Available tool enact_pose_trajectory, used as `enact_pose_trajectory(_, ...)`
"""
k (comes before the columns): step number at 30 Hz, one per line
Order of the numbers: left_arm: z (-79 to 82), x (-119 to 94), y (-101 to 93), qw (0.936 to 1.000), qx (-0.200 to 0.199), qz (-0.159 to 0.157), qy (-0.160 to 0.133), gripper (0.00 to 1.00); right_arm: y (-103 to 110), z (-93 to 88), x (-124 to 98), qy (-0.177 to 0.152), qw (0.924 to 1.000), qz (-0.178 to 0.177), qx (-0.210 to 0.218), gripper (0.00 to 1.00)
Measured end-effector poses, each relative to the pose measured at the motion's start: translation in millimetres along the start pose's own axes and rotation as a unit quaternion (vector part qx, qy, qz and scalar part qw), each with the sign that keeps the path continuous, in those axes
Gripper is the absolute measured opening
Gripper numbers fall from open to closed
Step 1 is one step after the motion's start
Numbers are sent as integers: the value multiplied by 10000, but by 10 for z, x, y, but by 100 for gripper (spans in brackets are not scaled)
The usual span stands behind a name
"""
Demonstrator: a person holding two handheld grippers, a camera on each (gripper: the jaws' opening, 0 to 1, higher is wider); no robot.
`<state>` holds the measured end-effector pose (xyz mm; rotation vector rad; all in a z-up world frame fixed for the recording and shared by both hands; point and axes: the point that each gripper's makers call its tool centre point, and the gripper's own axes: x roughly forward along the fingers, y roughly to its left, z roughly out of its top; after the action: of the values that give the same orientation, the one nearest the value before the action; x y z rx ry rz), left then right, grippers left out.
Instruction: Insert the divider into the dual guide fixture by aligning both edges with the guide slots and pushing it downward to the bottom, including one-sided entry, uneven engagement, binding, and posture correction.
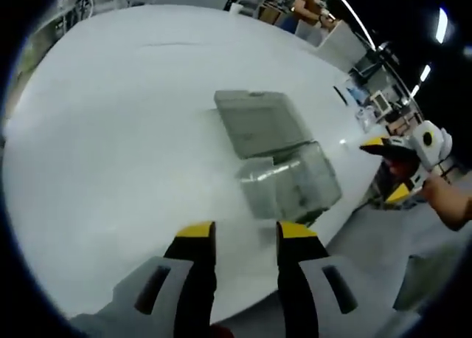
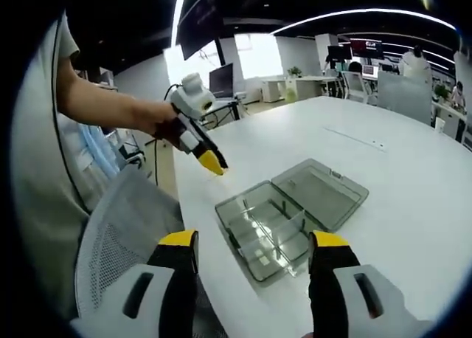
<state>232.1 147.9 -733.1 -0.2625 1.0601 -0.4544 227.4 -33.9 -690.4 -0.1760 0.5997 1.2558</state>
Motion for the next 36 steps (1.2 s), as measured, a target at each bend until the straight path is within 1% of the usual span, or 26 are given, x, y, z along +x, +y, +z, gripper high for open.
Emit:
enact_pose_trajectory(2,18,1,-55,10000,26,-75,-36,29,-1,2,-1,-11,10000,12,32,57)
enact_pose_trajectory(5,68,10,-176,9994,41,-313,-136,29,2,10,-2,-35,10000,40,64,57)
enact_pose_trajectory(8,91,20,-270,9988,47,-458,-183,29,-8,16,-5,-70,9999,59,131,56)
enact_pose_trajectory(14,131,35,-443,9966,162,-755,-287,29,-26,53,-9,-206,9993,115,298,55)
enact_pose_trajectory(18,157,46,-558,9939,244,-1004,-387,29,-30,84,-5,-272,9988,163,376,54)
enact_pose_trajectory(30,181,83,-826,9875,368,-1451,-498,29,-38,215,5,-580,9951,395,698,53)
enact_pose_trajectory(33,195,90,-922,9847,446,-1601,-532,29,-28,232,14,-605,9945,447,724,53)
enact_pose_trajectory(36,198,110,-974,9830,495,-1679,-548,29,0,256,24,-632,9938,527,745,53)
